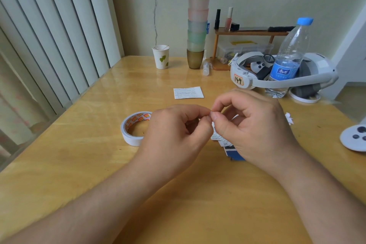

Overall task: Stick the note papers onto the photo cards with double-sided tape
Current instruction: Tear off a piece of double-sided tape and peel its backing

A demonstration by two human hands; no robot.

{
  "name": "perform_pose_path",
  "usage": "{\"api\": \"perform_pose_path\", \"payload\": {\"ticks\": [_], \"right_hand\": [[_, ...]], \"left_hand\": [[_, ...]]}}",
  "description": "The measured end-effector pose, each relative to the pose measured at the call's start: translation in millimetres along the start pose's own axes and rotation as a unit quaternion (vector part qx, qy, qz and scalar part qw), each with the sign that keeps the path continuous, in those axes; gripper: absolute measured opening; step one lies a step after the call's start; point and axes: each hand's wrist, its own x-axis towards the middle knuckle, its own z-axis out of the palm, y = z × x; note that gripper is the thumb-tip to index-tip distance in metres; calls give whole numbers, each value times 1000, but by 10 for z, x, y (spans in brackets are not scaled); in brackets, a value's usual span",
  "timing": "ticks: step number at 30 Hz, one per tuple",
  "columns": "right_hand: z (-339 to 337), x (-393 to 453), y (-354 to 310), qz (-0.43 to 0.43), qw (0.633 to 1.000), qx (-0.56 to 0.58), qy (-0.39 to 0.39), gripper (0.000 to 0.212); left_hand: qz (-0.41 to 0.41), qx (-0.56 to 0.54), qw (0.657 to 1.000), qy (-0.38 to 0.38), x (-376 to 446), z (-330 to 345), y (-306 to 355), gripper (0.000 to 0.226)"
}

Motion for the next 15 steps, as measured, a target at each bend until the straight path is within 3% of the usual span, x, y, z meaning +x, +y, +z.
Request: {"api": "perform_pose_path", "payload": {"ticks": [8,15], "right_hand": [[32,-17,26,-7,1000,-9,-11,1],[89,-24,45,-26,999,-29,-5,3]], "left_hand": [[-1,-2,1000,2,-1,9,-29,18],[-80,-95,992,-28,15,14,5,23]]}}
